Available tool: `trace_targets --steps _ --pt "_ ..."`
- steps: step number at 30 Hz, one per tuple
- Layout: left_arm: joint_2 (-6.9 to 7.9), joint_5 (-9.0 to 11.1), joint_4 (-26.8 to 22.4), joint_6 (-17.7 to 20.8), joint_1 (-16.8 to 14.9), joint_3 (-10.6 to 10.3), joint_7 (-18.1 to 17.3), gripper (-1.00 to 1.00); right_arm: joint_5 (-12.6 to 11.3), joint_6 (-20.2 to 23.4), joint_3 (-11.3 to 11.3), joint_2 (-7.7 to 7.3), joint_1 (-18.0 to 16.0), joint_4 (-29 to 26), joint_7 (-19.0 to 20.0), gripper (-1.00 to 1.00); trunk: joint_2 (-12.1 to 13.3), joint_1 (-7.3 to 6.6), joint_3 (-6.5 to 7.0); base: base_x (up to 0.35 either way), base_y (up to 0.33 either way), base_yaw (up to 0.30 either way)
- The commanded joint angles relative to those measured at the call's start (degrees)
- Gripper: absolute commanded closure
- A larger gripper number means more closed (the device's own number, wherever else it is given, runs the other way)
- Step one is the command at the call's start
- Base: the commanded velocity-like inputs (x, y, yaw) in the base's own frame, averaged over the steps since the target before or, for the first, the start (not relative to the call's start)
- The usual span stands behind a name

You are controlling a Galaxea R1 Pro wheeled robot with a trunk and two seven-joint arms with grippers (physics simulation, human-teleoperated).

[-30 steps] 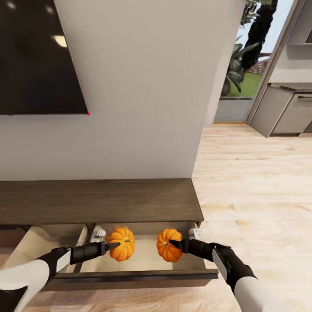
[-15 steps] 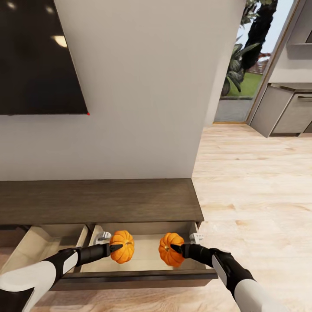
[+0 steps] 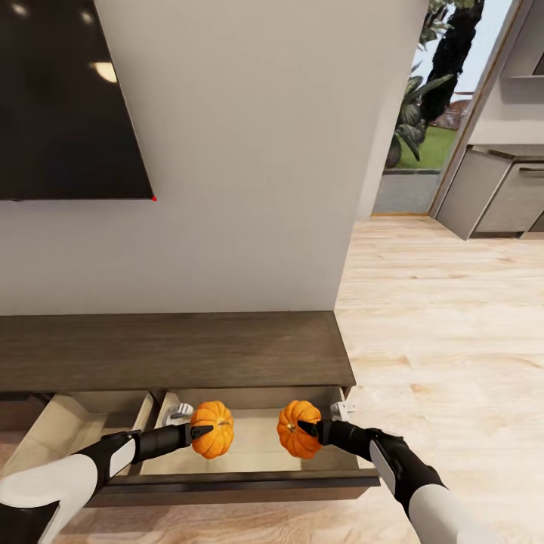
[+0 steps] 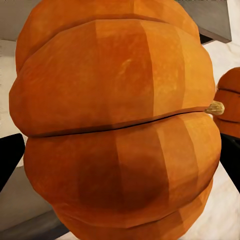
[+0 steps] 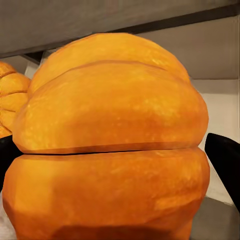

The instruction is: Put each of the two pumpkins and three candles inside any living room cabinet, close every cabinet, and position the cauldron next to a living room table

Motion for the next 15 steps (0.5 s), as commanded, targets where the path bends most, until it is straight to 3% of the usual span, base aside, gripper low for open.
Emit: trace_targets --steps 1,8,15 --pt "0.00 0.0 0.0 0.0 0.0 0.1 0.0 1.00 0.0 0.0 0.0 0.00 0.0 -0.3 -0.1 1.00 0.0 0.00 0.00 0.000 0.000 0.006" --pt "0.00 0.0 -0.1 0.0 0.0 0.1 0.0 1.00 0.0 0.1 0.0 0.00 0.0 -1.1 -0.2 1.00 0.0 0.00 0.00 0.000 0.000 0.175" --pt "-0.08 0.0 0.0 0.0 0.0 0.0 0.0 1.00 0.0 0.1 0.1 0.00 0.0 -1.2 -0.2 1.00 0.0 0.00 0.00 0.000 0.000 0.025"
